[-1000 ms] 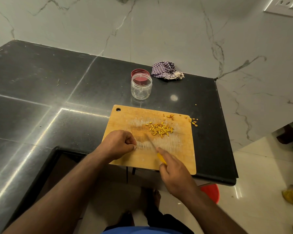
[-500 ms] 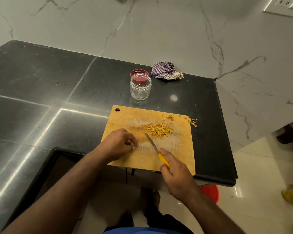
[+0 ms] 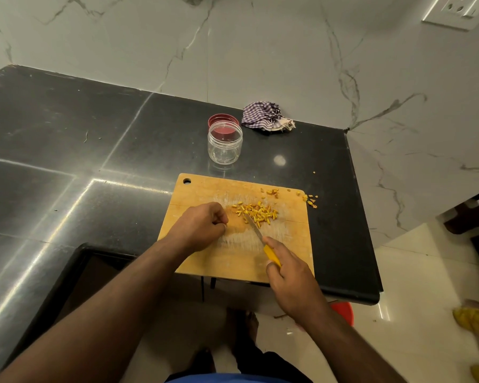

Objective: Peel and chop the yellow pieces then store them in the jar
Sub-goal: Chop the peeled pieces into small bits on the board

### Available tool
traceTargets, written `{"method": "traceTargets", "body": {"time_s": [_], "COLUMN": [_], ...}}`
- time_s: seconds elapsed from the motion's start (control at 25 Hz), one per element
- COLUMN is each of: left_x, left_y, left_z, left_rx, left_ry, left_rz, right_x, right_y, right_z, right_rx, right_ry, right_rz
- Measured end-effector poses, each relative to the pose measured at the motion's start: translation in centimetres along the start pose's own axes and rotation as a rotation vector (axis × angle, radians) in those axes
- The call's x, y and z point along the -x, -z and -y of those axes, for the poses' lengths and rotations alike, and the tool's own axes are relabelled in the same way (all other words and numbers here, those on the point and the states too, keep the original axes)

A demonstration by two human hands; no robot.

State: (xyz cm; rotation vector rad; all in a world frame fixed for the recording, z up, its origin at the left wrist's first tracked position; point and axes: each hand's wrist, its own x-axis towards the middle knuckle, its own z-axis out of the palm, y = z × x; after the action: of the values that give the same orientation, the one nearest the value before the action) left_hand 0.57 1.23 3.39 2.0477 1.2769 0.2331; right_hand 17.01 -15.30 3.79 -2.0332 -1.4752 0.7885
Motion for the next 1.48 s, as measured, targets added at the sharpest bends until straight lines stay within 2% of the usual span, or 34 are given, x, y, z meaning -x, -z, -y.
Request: {"method": "traceTargets", "body": {"time_s": [0.24,0.52,0.72,1.12,1.48], "left_x": [-0.2,0.3,0.6,0.8,0.4], "left_y": [-0.8,-1.1,-1.3,-1.8,-1.8], "left_z": [0.4,1.0,0.9,0.8,0.4], "left_rx": [-0.040,-0.012,-0.014,-0.005,0.022], "left_ry": [-0.012,-0.024,-0.023,0.009,0.052], "left_rz": [-0.118,-0.198,-0.240,-0.272,-0.235], "right_x": [0.8,1.2,1.8,1.4,0.9], "right_y": [-0.1,-0.2,-1.1,-2.6,-3.7], "right_z": [0.6,0.9,1.6,2.5,2.9], "right_rx": [-0.039,-0.042,-0.014,0.047,0.150], "right_ry": [0.021,0.016,0.026,0.082,0.114], "right_rz": [0.028,0.013,0.070,0.091,0.117]}}
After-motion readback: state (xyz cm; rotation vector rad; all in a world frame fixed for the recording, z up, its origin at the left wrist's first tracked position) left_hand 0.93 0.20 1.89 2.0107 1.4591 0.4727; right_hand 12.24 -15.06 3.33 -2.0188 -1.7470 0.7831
